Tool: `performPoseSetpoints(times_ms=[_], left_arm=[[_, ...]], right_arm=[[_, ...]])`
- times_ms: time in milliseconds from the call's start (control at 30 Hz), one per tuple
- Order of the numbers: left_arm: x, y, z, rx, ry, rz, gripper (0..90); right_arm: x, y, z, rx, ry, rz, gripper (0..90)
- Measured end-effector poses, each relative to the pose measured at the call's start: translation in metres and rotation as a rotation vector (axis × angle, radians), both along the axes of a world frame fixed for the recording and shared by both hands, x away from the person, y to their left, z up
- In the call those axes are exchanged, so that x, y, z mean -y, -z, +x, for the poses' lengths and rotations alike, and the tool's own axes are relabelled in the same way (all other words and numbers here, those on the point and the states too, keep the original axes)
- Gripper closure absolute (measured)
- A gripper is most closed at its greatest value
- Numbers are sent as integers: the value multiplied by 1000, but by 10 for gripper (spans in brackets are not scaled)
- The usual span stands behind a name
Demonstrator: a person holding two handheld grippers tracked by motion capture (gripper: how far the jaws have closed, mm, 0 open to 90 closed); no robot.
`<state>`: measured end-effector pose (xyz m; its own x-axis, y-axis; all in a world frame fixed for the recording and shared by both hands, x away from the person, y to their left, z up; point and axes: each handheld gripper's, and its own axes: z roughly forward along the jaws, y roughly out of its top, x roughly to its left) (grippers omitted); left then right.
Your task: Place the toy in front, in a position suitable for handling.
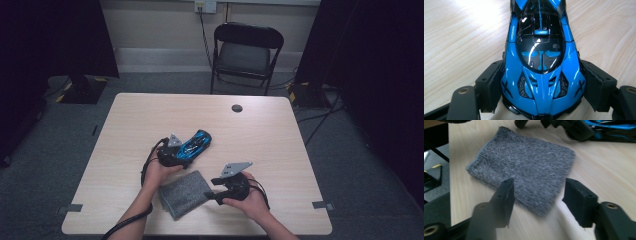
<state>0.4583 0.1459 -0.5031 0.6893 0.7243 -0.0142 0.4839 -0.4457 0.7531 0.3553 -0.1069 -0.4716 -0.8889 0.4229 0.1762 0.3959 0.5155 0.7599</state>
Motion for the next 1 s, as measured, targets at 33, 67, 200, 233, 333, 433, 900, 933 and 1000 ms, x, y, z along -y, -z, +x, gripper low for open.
performPoseSetpoints(times_ms=[33, 67, 200, 233, 333, 433, 900, 933, 1000], left_arm=[[0, 0, 0, 0, 0, 0, 258], [0, 0, 0, 1, -1, 0, 259], [0, 0, 0, 1, -1, 0, 258], [0, 0, 0, 1, 0, 0, 258], [0, 0, 0, 1, 4, 6, 258], [0, 0, 0, 1, 5, 7, 258], [-1, 0, 0, 1, 5, 8, 259], [0, 0, 0, 1, 5, 8, 258], [0, 0, 0, 1, 5, 8, 258]], right_arm=[[-2, 1, 0, 0, -2, -2, 457], [-6, 1, -1, 6, -13, -4, 468], [-15, 4, -2, 21, -38, -3, 489], [-17, 5, -2, 30, -37, -6, 490], [-22, 8, -1, 35, -53, -20, 492], [-27, 12, -1, 36, -61, -50, 503], [-30, 11, 4, 67, -92, -131, 748], [-28, 10, 4, 69, -92, -132, 759], [-23, 8, 5, 65, -88, -137, 783]])
